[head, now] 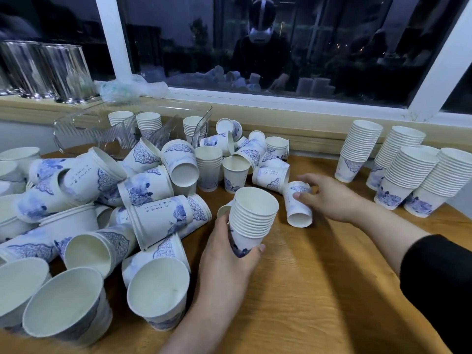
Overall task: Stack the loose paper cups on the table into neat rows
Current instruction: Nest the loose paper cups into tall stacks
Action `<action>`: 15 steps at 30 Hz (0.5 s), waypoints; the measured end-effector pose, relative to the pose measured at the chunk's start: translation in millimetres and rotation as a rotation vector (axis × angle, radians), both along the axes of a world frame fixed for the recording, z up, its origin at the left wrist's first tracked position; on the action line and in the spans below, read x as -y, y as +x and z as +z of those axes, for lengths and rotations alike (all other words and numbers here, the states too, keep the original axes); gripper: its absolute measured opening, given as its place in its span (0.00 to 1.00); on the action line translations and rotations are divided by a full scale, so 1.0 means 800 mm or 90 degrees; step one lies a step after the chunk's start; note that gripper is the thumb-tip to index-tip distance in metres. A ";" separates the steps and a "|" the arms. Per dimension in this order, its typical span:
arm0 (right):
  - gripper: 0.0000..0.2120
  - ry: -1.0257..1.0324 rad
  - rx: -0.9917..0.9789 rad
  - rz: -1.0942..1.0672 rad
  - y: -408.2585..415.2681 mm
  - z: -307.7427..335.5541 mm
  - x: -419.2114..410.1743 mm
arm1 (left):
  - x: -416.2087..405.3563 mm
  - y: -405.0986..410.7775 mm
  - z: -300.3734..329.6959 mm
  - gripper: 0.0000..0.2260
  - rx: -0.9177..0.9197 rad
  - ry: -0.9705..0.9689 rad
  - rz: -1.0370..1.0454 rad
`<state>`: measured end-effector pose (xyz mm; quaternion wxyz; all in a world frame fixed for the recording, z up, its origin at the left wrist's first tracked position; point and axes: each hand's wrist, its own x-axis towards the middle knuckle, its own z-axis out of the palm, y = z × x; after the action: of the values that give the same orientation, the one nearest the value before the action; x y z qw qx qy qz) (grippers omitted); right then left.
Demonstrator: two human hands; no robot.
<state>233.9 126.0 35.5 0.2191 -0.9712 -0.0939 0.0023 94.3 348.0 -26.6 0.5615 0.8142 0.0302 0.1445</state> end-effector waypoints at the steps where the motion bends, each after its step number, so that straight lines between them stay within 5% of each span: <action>1: 0.18 0.036 0.022 -0.012 -0.001 0.002 -0.002 | 0.000 0.000 0.000 0.29 -0.001 -0.004 0.001; 4: 0.06 0.216 0.184 -0.040 -0.023 0.020 -0.010 | 0.001 0.000 0.000 0.30 -0.001 -0.009 0.004; 8: 0.04 0.498 0.385 0.038 -0.089 0.072 -0.035 | 0.002 0.001 -0.001 0.29 0.006 -0.011 0.014; 15: 0.08 0.210 0.336 0.272 -0.121 0.067 -0.070 | 0.005 -0.002 0.001 0.27 0.005 -0.030 0.024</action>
<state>137.2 181.9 88.7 0.3357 -0.8485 -0.3467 -0.2171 92.4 343.6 -25.4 0.5780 0.7993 0.0470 0.1577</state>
